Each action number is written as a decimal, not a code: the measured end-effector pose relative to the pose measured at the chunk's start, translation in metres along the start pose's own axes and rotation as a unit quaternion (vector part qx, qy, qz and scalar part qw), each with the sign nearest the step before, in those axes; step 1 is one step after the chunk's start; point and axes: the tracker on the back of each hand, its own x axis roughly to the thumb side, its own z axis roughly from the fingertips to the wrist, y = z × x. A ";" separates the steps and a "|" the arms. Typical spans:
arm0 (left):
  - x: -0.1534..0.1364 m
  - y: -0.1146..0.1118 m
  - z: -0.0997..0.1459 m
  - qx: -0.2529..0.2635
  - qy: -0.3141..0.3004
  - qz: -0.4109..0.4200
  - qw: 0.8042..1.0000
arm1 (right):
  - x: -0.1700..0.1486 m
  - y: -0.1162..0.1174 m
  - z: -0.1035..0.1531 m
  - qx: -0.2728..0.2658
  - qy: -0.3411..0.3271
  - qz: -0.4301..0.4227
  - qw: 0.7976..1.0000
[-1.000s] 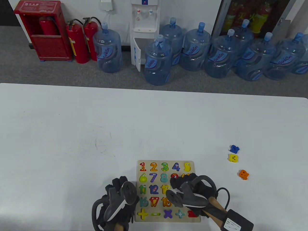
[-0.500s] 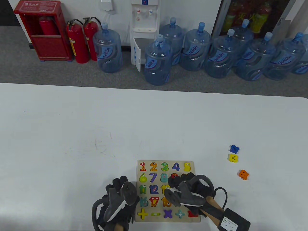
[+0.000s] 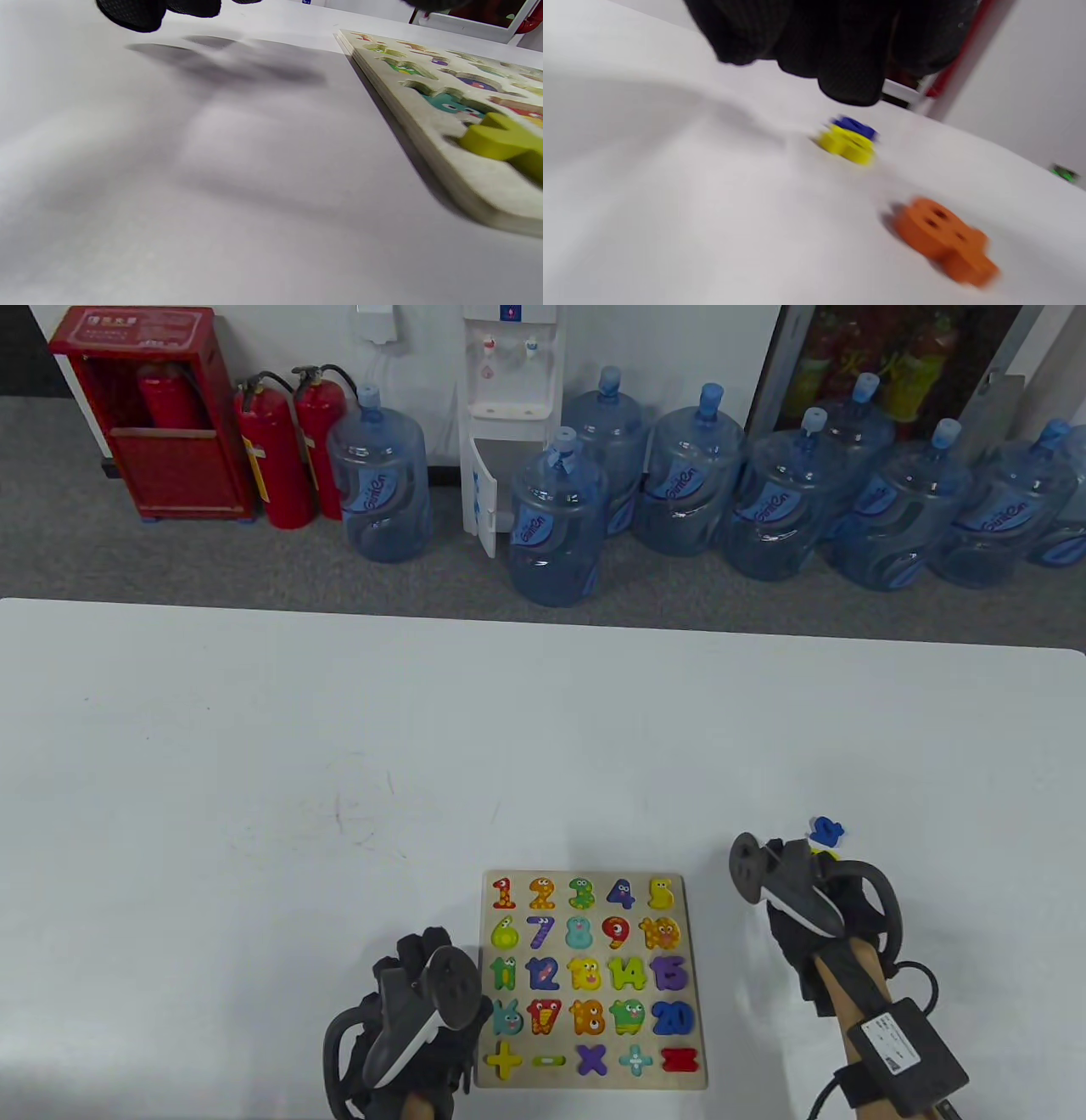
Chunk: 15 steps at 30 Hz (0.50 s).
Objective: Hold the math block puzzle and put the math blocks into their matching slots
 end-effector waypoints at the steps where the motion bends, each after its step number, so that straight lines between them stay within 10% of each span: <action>1: 0.000 0.000 0.000 0.000 0.000 0.000 1.000 | -0.006 0.003 -0.003 0.008 0.012 -0.002 1.000; 15: -0.003 -0.001 0.001 -0.001 0.000 0.008 1.000 | -0.040 0.038 -0.015 0.056 0.025 -0.009 0.998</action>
